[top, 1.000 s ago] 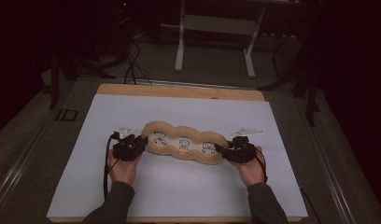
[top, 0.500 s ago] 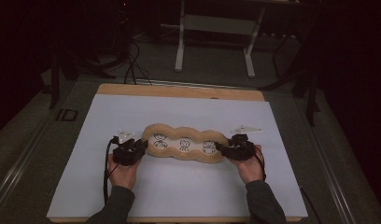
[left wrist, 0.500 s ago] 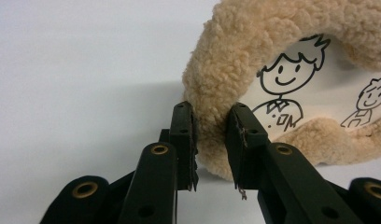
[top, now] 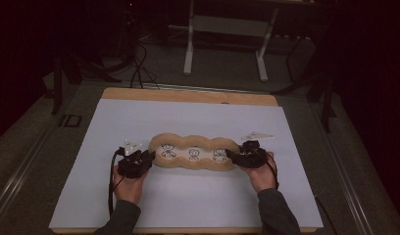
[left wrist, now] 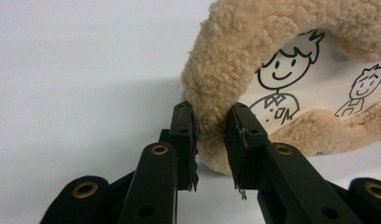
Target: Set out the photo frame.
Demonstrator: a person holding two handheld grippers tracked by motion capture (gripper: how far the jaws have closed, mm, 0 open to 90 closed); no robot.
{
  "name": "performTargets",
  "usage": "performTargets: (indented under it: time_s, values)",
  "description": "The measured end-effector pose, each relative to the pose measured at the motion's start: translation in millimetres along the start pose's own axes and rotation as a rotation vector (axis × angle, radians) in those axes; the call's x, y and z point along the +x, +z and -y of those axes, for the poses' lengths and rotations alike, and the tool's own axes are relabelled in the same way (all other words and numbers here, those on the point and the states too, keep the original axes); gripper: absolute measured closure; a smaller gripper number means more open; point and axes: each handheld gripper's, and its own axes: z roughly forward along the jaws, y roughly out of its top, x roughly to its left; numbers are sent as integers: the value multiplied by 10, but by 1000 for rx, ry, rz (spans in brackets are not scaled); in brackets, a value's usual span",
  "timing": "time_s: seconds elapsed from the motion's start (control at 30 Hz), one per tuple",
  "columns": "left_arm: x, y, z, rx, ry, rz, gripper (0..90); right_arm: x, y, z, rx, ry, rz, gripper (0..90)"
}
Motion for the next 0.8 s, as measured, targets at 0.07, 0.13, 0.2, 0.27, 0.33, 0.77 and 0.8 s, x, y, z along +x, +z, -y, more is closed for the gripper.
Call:
performTargets:
  time_s: [0.07,0.13,0.2,0.27,0.33,0.77,0.8]
  values:
    - [2,-2,10,3,-4,1,746,-4,-2,1,-3,6,-5,532]
    - [5,-6,14,8,-6,2,746,-16,-5,0,-10,24,-17,531]
    - [5,-13,25,10,-9,6,746,-47,-12,5,-17,62,-43,532]
    - [5,-19,37,9,-9,7,747,-66,-15,15,-21,81,-57,532]
    - [8,-24,52,9,-12,10,747,-65,-20,21,-22,74,-60,532]
    - [22,-53,79,20,-22,27,744,-47,-23,30,-28,76,-55,523]
    - [27,-52,73,24,-24,30,743,-45,-24,29,-27,77,-55,523]
